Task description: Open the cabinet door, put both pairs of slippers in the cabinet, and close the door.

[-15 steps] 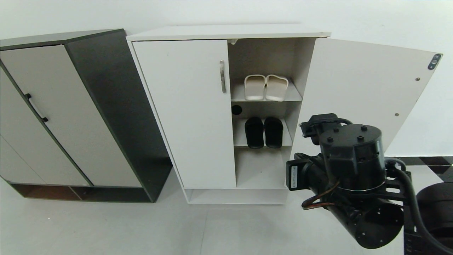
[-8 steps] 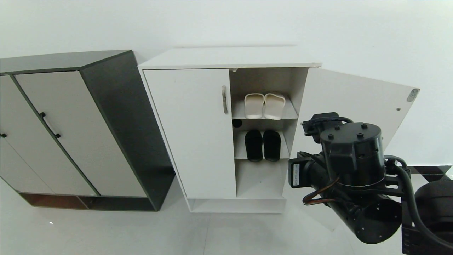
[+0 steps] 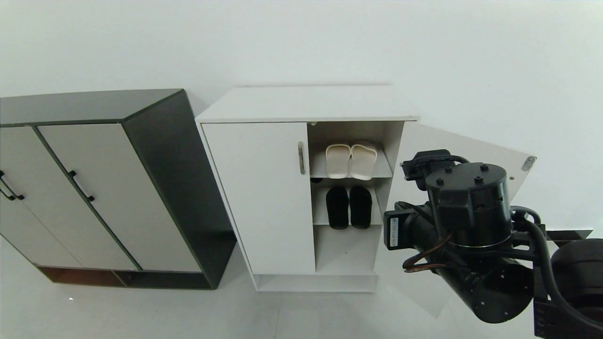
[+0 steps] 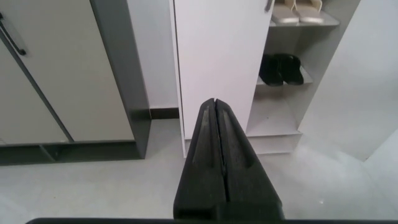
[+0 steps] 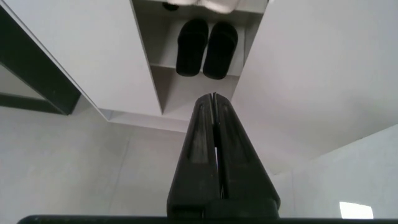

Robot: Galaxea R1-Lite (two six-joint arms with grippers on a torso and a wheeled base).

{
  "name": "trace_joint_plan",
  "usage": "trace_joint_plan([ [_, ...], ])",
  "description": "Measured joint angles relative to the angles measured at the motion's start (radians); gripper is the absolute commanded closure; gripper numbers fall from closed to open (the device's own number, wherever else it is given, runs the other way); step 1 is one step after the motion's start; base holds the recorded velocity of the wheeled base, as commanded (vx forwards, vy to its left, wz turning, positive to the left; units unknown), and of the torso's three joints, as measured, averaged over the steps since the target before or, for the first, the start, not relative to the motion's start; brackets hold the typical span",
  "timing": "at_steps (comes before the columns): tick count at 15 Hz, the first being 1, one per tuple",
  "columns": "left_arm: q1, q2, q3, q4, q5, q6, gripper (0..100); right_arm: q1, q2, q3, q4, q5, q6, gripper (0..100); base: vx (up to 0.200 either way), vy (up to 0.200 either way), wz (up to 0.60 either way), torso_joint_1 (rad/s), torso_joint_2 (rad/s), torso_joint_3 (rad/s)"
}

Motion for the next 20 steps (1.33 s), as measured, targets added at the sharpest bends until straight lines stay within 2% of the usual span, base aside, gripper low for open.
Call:
trace_joint_plan([
  [15, -0.001, 0.000, 0.000, 0.000, 0.000, -0.001, 100, -0.003, 0.005, 0.000, 0.001, 0.000, -0.003, 100, 0.000, 0.000, 0.00, 0.235, -0.55, -0.321],
  [20, -0.001, 0.000, 0.000, 0.000, 0.000, -0.002, 100, -0.003, 0.004, 0.000, 0.001, 0.001, -0.003, 100, 0.000, 0.000, 0.00, 0.171, -0.37, -0.205],
])
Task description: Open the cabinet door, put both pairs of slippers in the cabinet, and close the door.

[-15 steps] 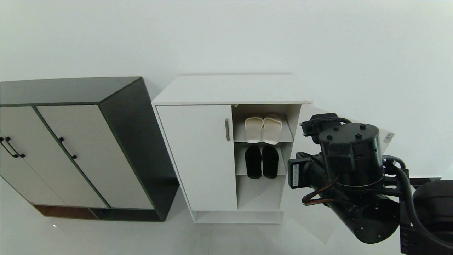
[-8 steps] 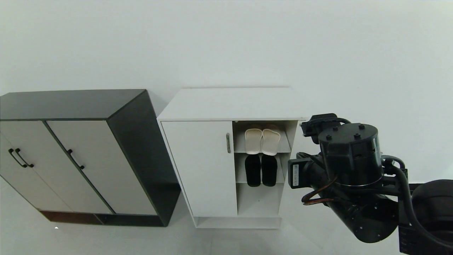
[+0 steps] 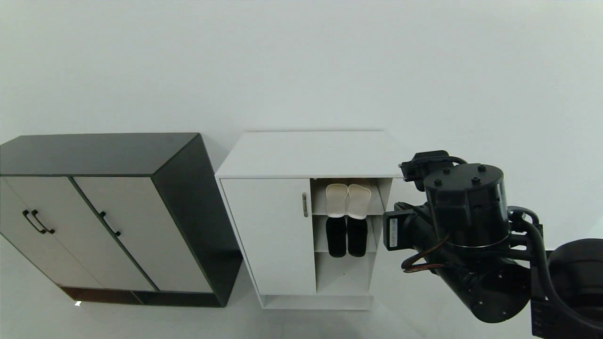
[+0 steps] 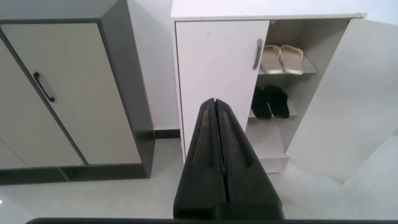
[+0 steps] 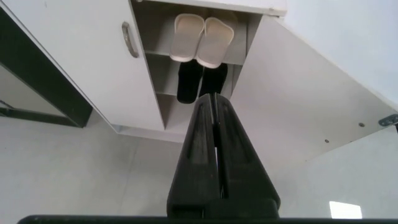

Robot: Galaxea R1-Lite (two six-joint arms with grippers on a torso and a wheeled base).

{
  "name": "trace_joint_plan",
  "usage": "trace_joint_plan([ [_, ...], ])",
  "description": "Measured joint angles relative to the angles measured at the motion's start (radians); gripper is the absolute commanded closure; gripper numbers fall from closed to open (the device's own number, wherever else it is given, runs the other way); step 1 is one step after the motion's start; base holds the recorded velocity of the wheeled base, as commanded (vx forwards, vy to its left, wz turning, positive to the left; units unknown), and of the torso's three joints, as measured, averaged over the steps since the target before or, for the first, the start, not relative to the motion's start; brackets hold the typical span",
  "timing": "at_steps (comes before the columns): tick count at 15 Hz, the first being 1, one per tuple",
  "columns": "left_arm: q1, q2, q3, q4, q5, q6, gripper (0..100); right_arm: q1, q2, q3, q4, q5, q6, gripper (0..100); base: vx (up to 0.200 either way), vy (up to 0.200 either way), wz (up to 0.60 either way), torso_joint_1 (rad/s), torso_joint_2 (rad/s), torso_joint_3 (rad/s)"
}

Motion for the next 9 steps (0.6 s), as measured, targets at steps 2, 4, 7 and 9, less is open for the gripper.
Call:
trace_joint_plan([
  [2, 0.000, 0.000, 0.000, 0.001, 0.000, 0.000, 100, 0.000, 0.000, 0.005, 0.000, 0.003, 0.000, 100, 0.000, 0.000, 0.00, 0.000, 0.00, 0.000],
  [4, 0.000, 0.000, 0.000, 0.001, 0.000, 0.001, 100, 0.000, 0.000, 0.009, 0.000, 0.007, -0.001, 100, 0.000, 0.000, 0.00, 0.000, 0.00, 0.000],
  [7, 0.000, 0.000, 0.000, 0.001, 0.000, 0.001, 100, 0.000, 0.000, 0.020, -0.001, 0.007, -0.006, 100, 0.000, 0.000, -0.20, 0.001, 0.00, 0.001],
  [9, 0.000, 0.000, 0.000, 0.001, 0.000, 0.002, 100, 0.000, -0.001, 0.022, -0.002, 0.007, -0.007, 100, 0.000, 0.000, -0.60, 0.005, 0.00, -0.005],
])
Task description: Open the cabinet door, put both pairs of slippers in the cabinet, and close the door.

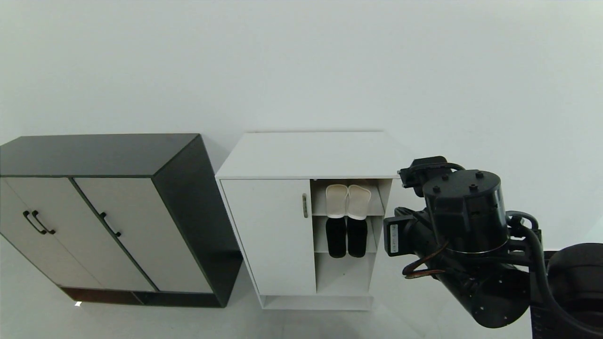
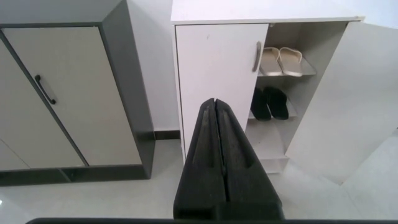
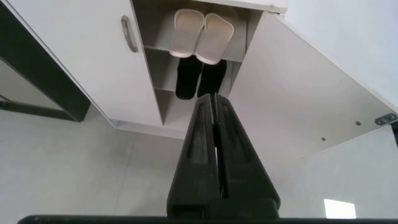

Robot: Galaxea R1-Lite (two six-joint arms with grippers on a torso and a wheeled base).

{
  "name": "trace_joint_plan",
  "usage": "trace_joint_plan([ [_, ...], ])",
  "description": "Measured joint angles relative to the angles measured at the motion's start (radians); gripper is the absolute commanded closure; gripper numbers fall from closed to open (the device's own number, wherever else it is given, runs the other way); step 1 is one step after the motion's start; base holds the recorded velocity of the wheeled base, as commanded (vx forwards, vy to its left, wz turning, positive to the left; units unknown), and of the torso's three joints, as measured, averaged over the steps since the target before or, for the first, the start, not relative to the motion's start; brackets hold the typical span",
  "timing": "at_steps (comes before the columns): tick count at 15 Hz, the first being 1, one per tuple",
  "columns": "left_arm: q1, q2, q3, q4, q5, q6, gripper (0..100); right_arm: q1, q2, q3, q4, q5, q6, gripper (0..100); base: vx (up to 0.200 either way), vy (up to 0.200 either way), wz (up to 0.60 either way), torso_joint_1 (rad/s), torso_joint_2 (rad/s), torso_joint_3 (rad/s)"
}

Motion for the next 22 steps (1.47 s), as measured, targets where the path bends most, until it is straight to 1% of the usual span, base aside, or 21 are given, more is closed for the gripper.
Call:
trace_joint_plan([
  [5, -0.001, 0.000, 0.000, 0.000, 0.000, 0.000, 100, -0.001, -0.001, 0.005, 0.000, -0.001, -0.002, 100, 0.000, 0.000, -0.60, 0.007, 0.00, 0.000],
  [9, 0.001, 0.000, 0.000, 0.000, 0.000, 0.000, 100, -0.035, -0.001, 0.003, -0.001, -0.001, -0.032, 100, 0.000, 0.000, 0.00, 0.000, 0.00, 0.000],
  [15, 0.000, 0.000, 0.000, 0.000, 0.000, 0.001, 100, -0.140, 0.040, -0.004, -0.050, 0.013, -0.036, 100, 0.000, 0.000, 0.00, 0.000, 0.00, 0.000],
  [19, 0.000, 0.000, 0.000, 0.000, -0.002, 0.001, 100, -0.160, 0.047, -0.005, -0.051, 0.014, -0.039, 100, -0.200, 0.000, 0.00, 0.008, 0.00, 0.000],
  [22, 0.000, 0.000, 0.000, 0.000, -0.002, 0.003, 100, -0.163, 0.047, -0.004, -0.053, 0.014, -0.039, 100, 0.000, 0.000, 0.00, 0.000, 0.00, 0.000],
])
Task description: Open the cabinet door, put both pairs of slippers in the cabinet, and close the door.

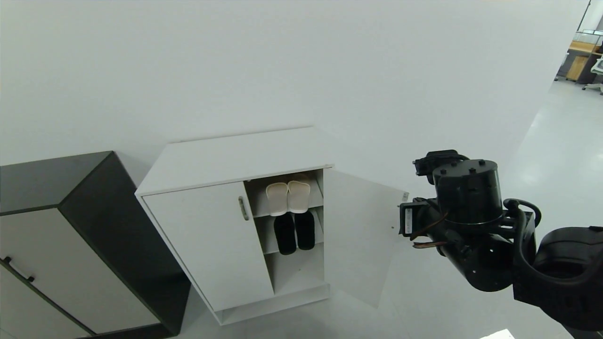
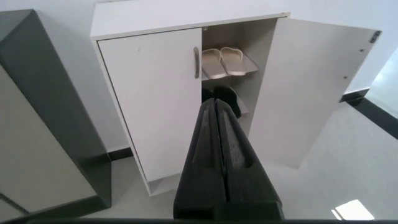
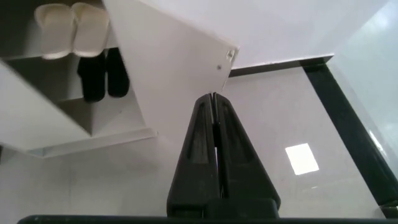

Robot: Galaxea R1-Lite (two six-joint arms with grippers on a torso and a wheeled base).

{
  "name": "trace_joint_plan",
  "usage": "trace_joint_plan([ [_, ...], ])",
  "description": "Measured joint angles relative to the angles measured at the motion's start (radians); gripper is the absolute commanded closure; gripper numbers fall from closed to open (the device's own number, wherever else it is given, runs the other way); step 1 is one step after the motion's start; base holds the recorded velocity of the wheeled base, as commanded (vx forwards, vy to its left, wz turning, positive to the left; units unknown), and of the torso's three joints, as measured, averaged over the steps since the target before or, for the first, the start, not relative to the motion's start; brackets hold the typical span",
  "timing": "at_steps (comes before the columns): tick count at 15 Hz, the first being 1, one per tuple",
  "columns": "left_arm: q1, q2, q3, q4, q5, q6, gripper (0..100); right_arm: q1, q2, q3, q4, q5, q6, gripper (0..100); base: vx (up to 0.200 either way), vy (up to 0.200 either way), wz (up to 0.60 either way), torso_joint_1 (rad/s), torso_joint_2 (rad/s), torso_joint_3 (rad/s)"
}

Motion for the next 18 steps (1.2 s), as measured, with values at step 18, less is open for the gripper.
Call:
trace_joint_plan([
  [18, 0.001, 0.000, 0.000, 0.000, 0.000, 0.000, 100, -0.288, 0.245, -0.362, 0.015, 0.234, -0.043, 100, 0.000, 0.000, 0.00, 0.000, 0.00, 0.000],
])
